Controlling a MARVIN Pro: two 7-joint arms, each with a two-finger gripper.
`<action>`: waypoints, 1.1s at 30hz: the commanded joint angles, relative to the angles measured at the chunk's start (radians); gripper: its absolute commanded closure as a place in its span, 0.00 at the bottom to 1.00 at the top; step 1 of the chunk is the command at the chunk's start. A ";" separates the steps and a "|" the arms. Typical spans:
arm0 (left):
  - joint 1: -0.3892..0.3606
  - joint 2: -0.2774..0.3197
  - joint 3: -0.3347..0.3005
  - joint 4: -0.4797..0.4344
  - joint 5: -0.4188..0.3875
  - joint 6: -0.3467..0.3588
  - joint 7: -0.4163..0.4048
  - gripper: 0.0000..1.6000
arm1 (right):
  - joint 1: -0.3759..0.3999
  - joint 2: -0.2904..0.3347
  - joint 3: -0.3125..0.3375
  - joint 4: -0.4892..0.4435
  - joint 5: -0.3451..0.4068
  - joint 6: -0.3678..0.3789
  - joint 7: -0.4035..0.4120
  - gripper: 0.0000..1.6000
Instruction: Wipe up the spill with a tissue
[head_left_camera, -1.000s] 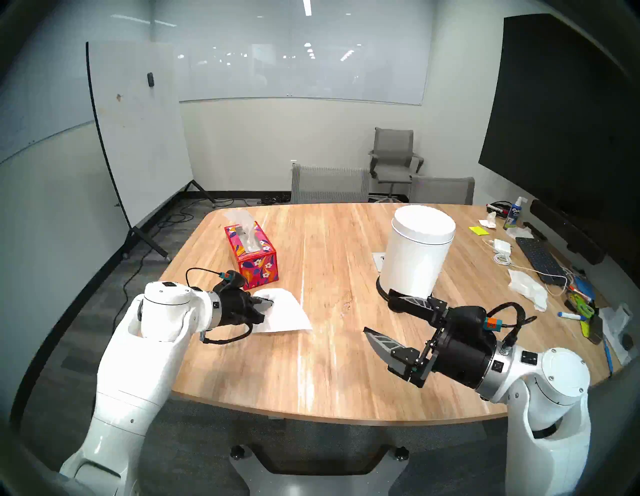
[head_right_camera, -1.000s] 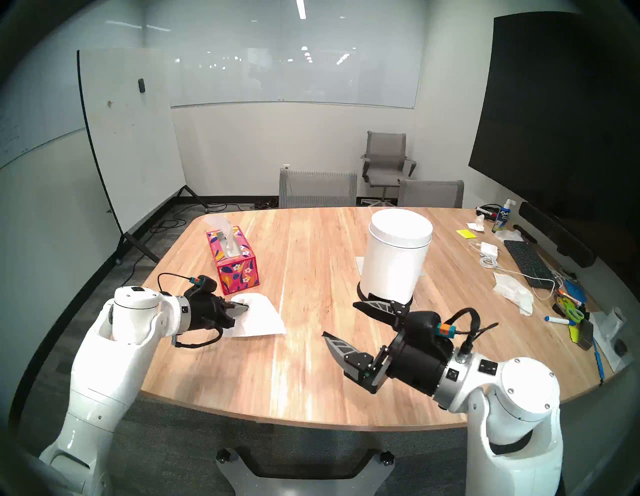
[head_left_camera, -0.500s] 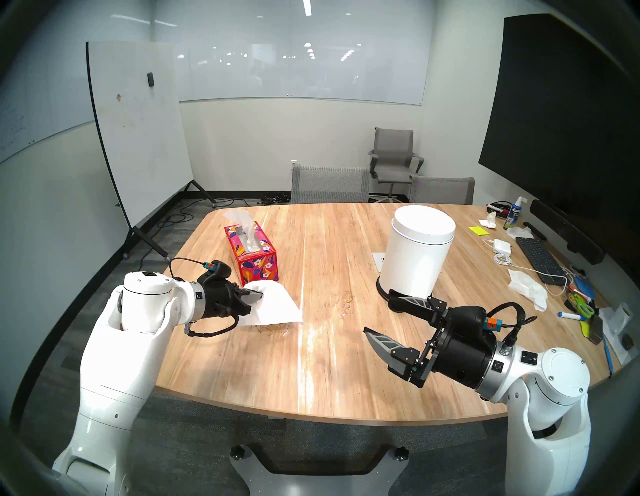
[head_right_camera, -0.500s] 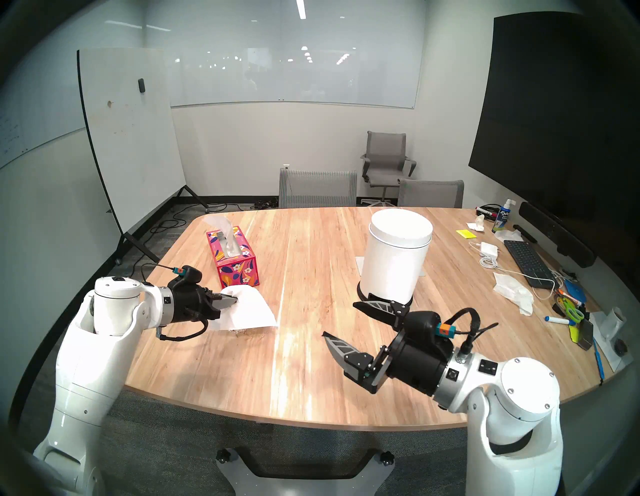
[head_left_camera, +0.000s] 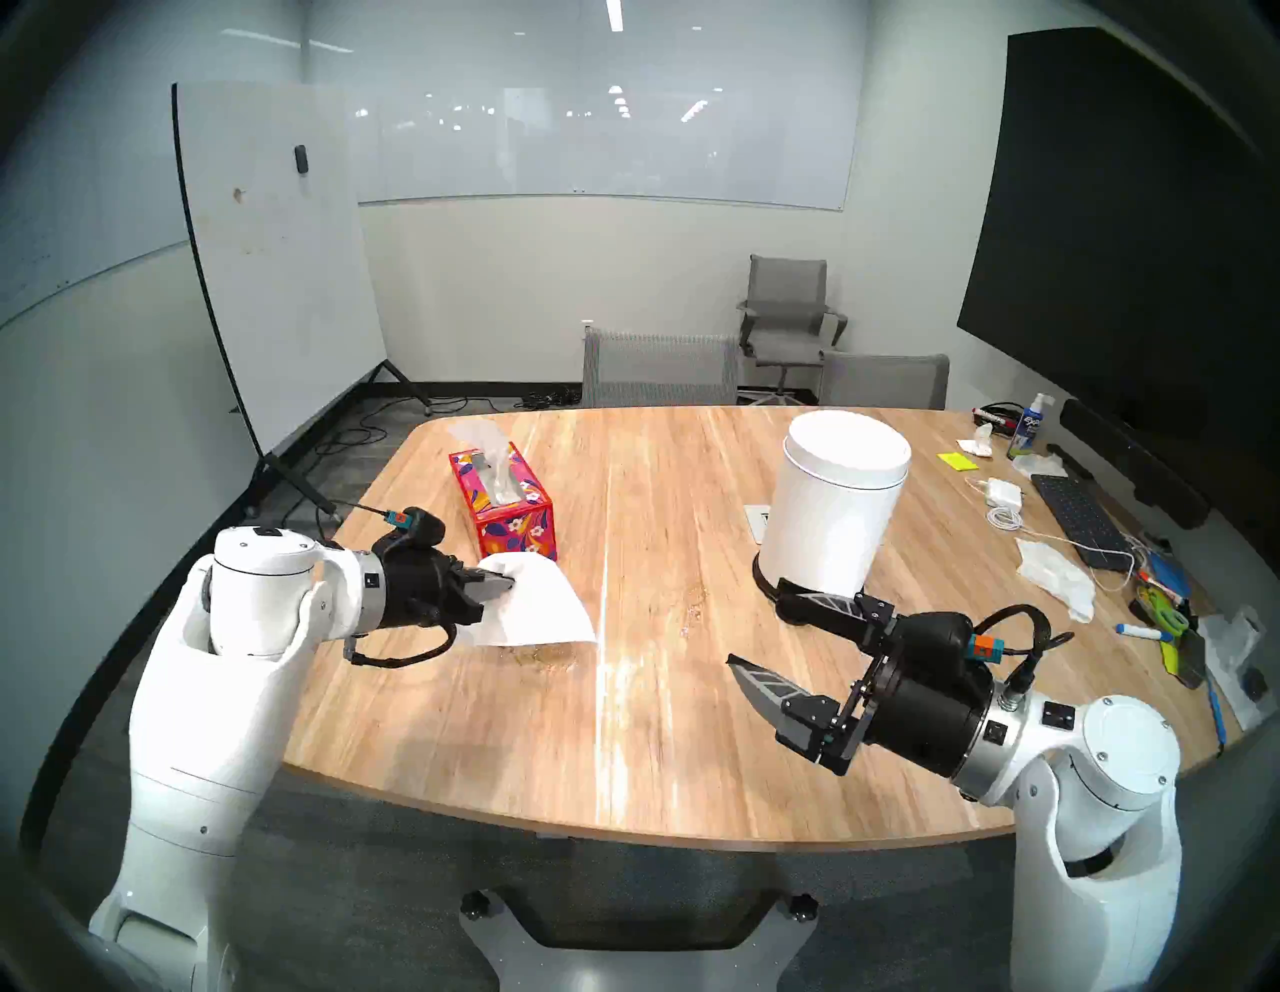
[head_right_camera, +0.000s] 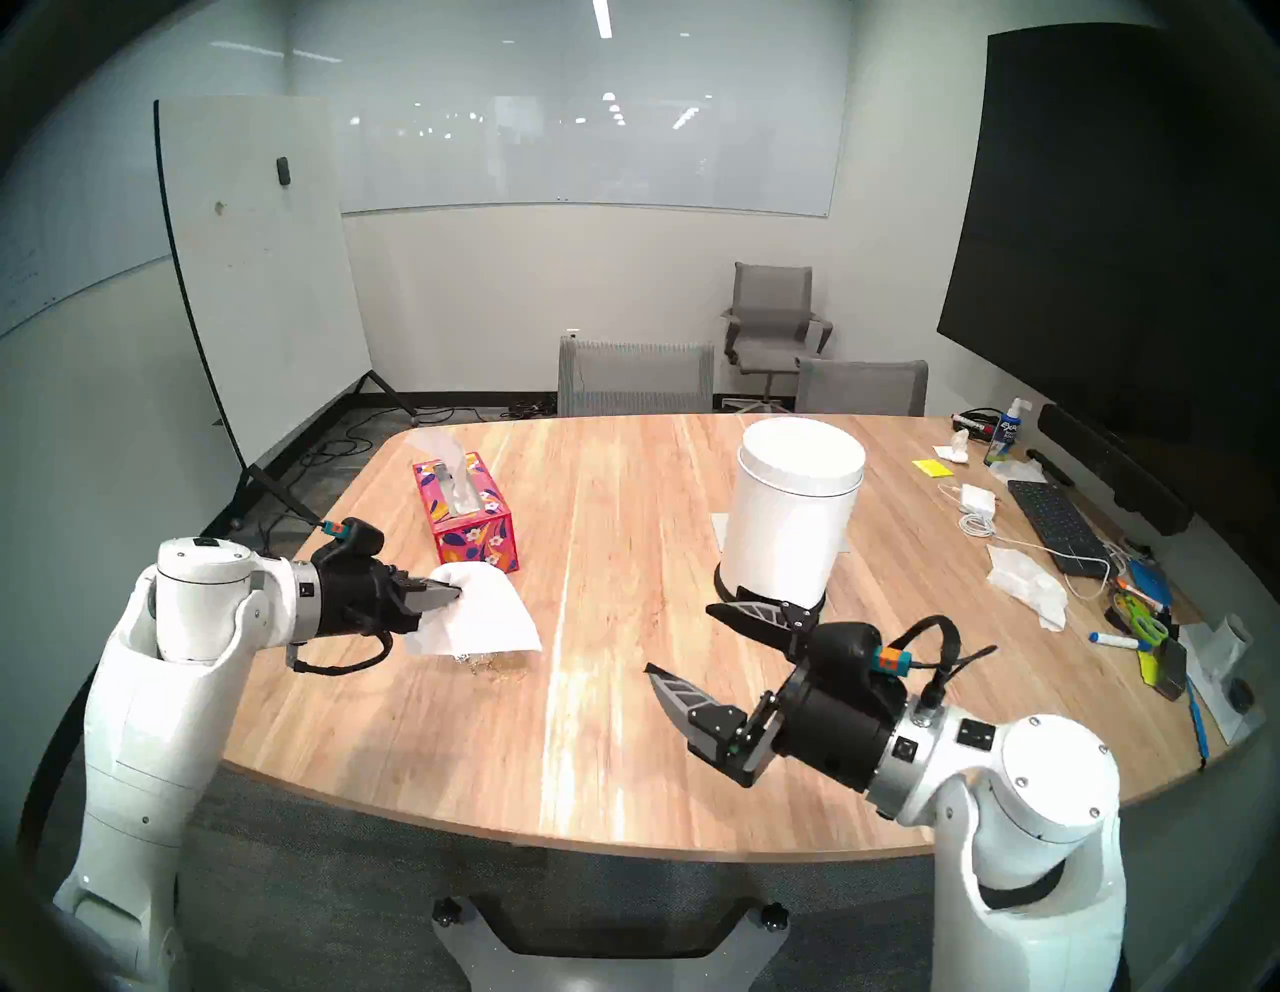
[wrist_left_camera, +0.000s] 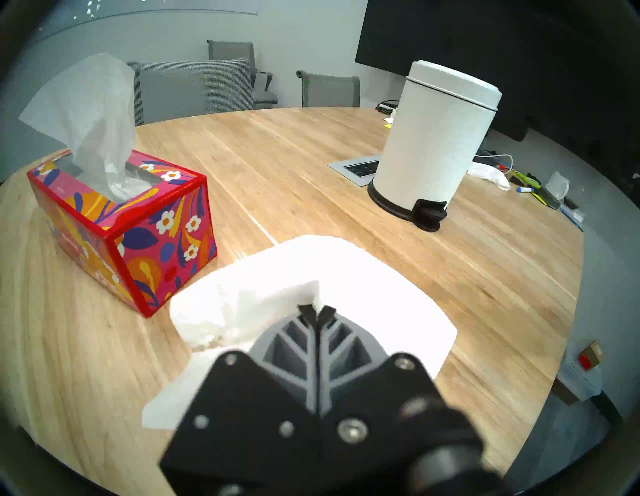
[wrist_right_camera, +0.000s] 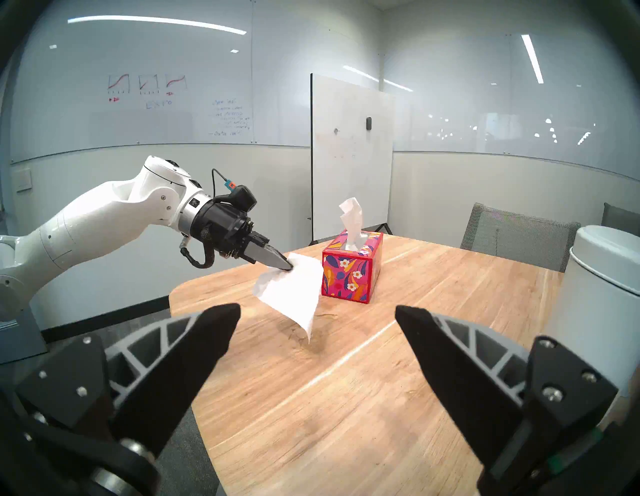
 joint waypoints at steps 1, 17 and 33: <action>-0.028 0.066 -0.011 -0.004 -0.005 -0.028 -0.053 1.00 | 0.003 0.001 0.002 -0.016 0.003 0.000 0.002 0.00; 0.007 0.142 -0.017 0.026 0.005 -0.118 -0.137 1.00 | 0.003 0.001 0.002 -0.017 0.003 0.001 0.002 0.00; 0.016 0.130 0.009 0.043 0.035 -0.135 -0.135 0.65 | 0.002 0.001 0.003 -0.017 0.003 0.001 0.002 0.00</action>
